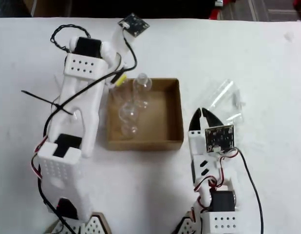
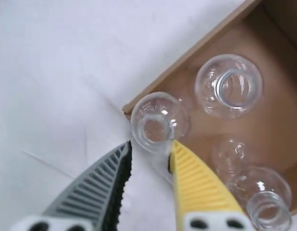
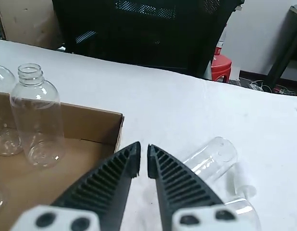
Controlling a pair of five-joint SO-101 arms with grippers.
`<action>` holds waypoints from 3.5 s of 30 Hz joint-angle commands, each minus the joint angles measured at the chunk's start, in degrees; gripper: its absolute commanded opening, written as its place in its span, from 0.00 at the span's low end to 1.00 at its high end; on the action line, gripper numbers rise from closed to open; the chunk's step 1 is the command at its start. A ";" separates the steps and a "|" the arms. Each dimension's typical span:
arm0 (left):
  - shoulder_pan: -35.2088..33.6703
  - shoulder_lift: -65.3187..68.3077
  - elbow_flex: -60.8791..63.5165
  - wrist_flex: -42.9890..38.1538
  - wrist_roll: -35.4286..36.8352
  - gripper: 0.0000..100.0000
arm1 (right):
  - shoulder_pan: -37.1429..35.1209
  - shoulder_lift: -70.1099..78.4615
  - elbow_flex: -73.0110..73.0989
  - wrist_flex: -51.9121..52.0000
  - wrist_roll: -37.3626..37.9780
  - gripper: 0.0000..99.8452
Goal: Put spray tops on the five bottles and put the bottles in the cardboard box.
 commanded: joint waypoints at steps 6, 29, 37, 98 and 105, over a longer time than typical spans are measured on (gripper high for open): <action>0.40 -0.75 -3.16 -1.85 -0.53 0.13 | -0.57 -0.22 -0.53 -1.27 0.70 0.02; -12.35 -31.96 3.16 9.93 5.19 0.12 | -0.57 -0.22 -0.53 -1.36 0.79 0.02; -18.51 -45.41 27.96 6.77 8.88 0.12 | -0.57 -0.22 -0.53 -1.27 0.79 0.02; -17.63 -81.10 111.30 -62.59 23.12 0.12 | -2.59 -0.31 0.26 -1.45 0.79 0.02; -17.63 -99.21 118.59 -59.16 23.12 0.12 | -2.95 -0.31 0.35 -1.45 0.79 0.02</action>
